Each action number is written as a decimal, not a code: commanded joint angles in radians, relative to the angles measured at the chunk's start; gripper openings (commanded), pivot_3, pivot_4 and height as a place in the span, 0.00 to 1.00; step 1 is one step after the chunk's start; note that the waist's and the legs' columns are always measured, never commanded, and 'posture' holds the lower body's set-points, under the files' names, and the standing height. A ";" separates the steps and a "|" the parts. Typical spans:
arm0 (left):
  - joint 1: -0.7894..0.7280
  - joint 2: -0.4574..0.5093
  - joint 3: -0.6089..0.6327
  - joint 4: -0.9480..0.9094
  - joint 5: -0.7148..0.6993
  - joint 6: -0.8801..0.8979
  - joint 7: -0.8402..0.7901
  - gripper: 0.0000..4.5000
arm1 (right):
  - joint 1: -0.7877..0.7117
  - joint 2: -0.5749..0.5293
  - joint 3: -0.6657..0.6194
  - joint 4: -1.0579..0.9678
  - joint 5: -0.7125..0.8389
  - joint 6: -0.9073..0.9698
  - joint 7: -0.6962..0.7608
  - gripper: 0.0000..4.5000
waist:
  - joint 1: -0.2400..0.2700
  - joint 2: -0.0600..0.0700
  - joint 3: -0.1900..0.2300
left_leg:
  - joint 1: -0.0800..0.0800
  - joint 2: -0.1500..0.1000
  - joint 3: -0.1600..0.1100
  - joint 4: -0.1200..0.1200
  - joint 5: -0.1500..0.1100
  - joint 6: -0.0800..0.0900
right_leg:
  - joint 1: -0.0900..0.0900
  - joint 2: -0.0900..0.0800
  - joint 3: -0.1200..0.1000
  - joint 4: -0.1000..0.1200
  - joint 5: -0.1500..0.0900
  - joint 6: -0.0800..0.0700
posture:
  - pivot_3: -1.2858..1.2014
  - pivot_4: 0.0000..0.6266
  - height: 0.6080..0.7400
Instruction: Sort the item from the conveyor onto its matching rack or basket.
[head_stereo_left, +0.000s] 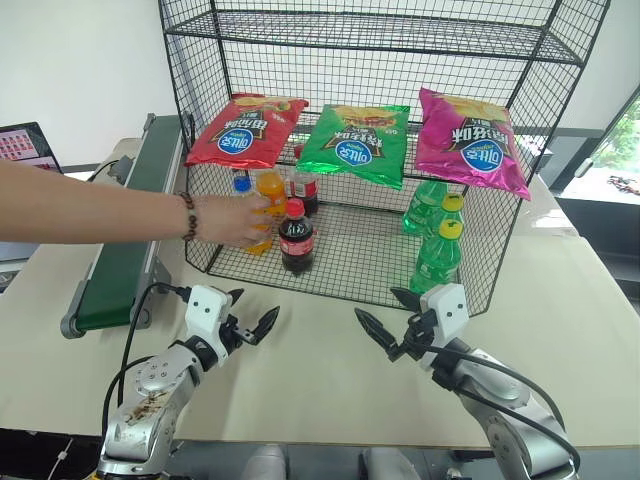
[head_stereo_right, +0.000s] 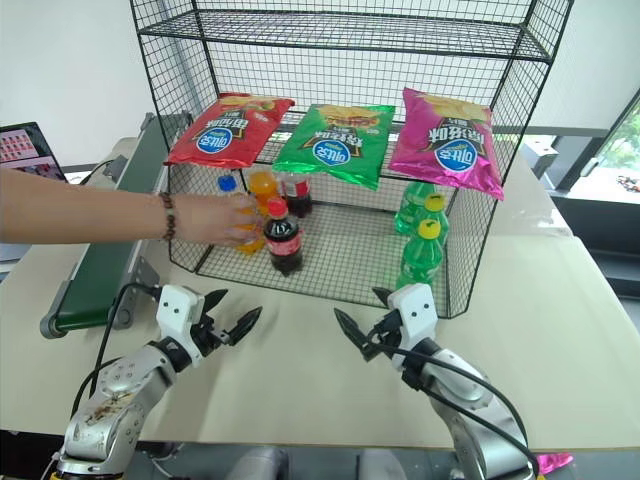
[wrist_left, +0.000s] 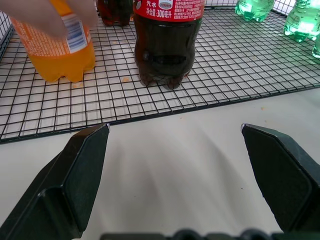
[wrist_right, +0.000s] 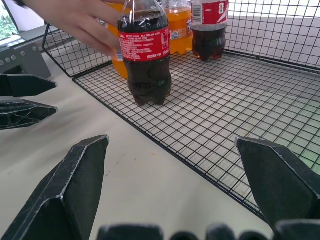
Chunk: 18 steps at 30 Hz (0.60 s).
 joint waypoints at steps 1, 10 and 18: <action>-0.014 0.015 0.019 -0.039 -0.013 0.001 -0.008 1.00 | -0.007 0.004 -0.001 -0.032 0.001 -0.027 0.000 1.00 | 0.000 0.000 0.000 | 0.000 0.000 0.000 0.000 0.000 0.000 | 0.000 0.000 0.000 0.000 0.000 0.000 | 0.52 0.24 0.98; 0.000 0.024 0.027 -0.052 -0.024 0.006 -0.008 1.00 | -0.004 0.004 0.003 -0.029 -0.001 -0.032 0.005 1.00 | -0.001 0.000 0.000 | 0.000 0.000 0.000 0.000 0.000 0.000 | 0.000 0.000 0.000 0.000 0.000 0.000 | 0.52 0.24 0.98; 0.000 0.023 0.025 -0.045 -0.021 -0.004 -0.005 1.00 | -0.024 -0.004 0.009 -0.013 -0.004 -0.036 0.022 1.00 | 0.000 0.000 0.000 | 0.000 0.000 0.000 0.000 0.000 0.000 | 0.000 0.000 0.000 0.000 0.000 0.000 | 0.52 0.24 0.98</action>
